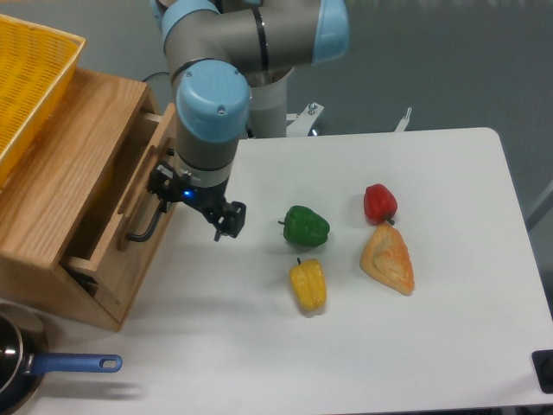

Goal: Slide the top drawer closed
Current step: 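Push the drawer front into the wooden cabinet with the gripper, then hold the gripper against the closed drawer front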

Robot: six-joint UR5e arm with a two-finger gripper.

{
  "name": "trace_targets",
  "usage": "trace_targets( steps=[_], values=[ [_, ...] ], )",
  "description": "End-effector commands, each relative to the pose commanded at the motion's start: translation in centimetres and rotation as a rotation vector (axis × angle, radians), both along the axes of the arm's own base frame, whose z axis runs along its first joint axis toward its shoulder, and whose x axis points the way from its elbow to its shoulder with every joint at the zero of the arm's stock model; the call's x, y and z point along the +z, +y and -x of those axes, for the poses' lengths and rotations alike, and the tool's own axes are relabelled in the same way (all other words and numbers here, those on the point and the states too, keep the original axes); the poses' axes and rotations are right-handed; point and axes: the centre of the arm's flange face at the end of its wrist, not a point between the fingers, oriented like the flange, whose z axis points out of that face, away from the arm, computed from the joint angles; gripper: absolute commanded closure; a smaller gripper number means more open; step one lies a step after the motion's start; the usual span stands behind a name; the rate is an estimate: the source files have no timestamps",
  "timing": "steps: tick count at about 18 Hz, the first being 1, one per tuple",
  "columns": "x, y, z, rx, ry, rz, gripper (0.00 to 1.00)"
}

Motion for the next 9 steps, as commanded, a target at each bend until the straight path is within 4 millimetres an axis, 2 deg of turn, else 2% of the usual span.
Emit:
trace_targets(
  steps=[4,9],
  values=[
    [0.0,0.5,-1.3,-0.002,-0.004,0.003,0.0],
    [0.1,0.7,-1.8,-0.002,-0.011,-0.002,0.0]
  ],
)
